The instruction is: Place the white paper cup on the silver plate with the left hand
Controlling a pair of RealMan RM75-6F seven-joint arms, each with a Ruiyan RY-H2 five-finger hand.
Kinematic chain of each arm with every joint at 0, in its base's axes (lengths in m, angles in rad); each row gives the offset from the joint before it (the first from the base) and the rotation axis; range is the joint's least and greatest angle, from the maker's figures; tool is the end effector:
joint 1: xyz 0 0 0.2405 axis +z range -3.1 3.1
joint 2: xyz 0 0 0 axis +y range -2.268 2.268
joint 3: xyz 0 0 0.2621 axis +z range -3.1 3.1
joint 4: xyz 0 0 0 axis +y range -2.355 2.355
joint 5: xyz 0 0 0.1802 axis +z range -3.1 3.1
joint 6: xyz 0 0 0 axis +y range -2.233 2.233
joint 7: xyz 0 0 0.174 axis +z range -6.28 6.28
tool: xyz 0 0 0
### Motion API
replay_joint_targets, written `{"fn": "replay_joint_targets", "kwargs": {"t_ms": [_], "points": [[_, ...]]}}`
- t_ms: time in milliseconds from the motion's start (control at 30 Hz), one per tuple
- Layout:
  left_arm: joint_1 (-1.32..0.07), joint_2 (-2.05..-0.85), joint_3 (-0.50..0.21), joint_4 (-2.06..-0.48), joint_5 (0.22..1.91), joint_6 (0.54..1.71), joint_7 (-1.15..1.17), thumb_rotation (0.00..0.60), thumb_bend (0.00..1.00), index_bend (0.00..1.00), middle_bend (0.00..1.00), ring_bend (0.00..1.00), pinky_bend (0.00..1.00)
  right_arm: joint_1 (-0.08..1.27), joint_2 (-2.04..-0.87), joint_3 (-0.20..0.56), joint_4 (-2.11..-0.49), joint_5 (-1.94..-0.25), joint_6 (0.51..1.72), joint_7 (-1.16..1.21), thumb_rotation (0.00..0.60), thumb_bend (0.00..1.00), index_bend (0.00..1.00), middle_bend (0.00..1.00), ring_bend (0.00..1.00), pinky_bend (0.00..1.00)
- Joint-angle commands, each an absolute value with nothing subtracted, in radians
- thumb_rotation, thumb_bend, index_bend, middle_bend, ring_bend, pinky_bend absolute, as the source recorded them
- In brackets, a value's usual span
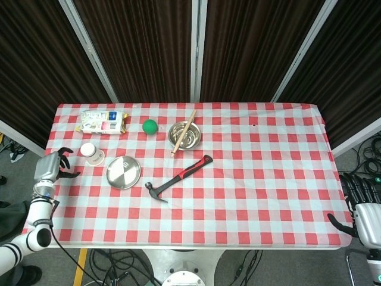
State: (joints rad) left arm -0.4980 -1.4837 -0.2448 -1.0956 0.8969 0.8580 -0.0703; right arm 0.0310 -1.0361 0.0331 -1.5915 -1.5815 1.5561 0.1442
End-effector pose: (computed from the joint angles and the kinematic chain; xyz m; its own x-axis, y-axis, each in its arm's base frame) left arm -0.3521 0.3668 0.0899 0.1305 0.2001 0.9710 0.9352 0.3003 -0.1876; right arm -0.3050 -0.1895 0.2190 0.3608 0.0278 0.9322 -0.9313 -0.0428 0.3617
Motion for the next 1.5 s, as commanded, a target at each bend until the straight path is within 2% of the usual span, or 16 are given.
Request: {"fn": "replay_joint_targets", "kwargs": {"t_ms": [33, 133, 200, 400, 667, 833, 967, 1333, 1500], "points": [[-0.526, -1.511, -0.274, -1.036, 0.876, 0.772, -0.126, 0.6, 0.05, 0.18, 0.44, 0.35, 0.64, 0.029, -1.034, 0.033, -1.594, -1.581, 1.557, 0.142, 0.6, 0.12, 0.0, 0.06, 0.0, 0.0], [-0.543, -1.521, -0.295, -1.008, 0.891, 0.724, -0.186, 0.6, 0.05, 0.13, 0.36, 0.28, 0.57, 0.026, -1.033, 0.031, -1.599, -1.579, 1.558, 0.139, 0.6, 0.12, 0.0, 0.06, 0.0, 0.0], [-0.553, -1.525, -0.307, -0.994, 0.909, 0.692, -0.233, 0.6, 0.05, 0.11, 0.34, 0.26, 0.55, 0.025, -1.033, 0.03, -1.601, -1.577, 1.557, 0.137, 0.6, 0.12, 0.0, 0.06, 0.0, 0.0], [-0.582, -1.525, -0.323, -0.966, 0.972, 0.609, -0.344, 0.6, 0.05, 0.12, 0.34, 0.26, 0.55, 0.027, -1.033, 0.031, -1.61, -1.576, 1.551, 0.128, 0.6, 0.12, 0.0, 0.06, 0.0, 0.0], [-0.611, -1.548, -0.323, -0.899, 1.012, 0.574, -0.389, 0.6, 0.04, 0.15, 0.34, 0.26, 0.54, 0.024, -1.031, 0.032, -1.62, -1.571, 1.551, 0.118, 0.6, 0.12, 0.0, 0.06, 0.0, 0.0], [-0.626, -1.586, -0.312, -0.824, 0.963, 0.61, -0.271, 0.6, 0.04, 0.14, 0.32, 0.21, 0.42, 0.021, -1.029, 0.031, -1.622, -1.571, 1.552, 0.115, 0.6, 0.12, 0.0, 0.06, 0.0, 0.0], [-0.627, -1.571, -0.317, -0.861, 0.957, 0.607, -0.268, 0.595, 0.05, 0.13, 0.22, 0.14, 0.34, 0.023, -1.031, 0.031, -1.622, -1.571, 1.548, 0.114, 0.6, 0.12, 0.0, 0.06, 0.0, 0.0], [-0.66, -1.58, -0.344, -0.848, 0.979, 0.535, -0.364, 0.6, 0.04, 0.13, 0.22, 0.14, 0.34, 0.019, -1.032, 0.031, -1.616, -1.564, 1.546, 0.121, 0.6, 0.12, 0.0, 0.06, 0.0, 0.0], [-0.67, -1.604, -0.333, -0.804, 0.994, 0.545, -0.352, 0.6, 0.04, 0.18, 0.25, 0.19, 0.38, 0.02, -1.034, 0.032, -1.614, -1.562, 1.542, 0.123, 0.6, 0.12, 0.0, 0.07, 0.0, 0.0]]}}
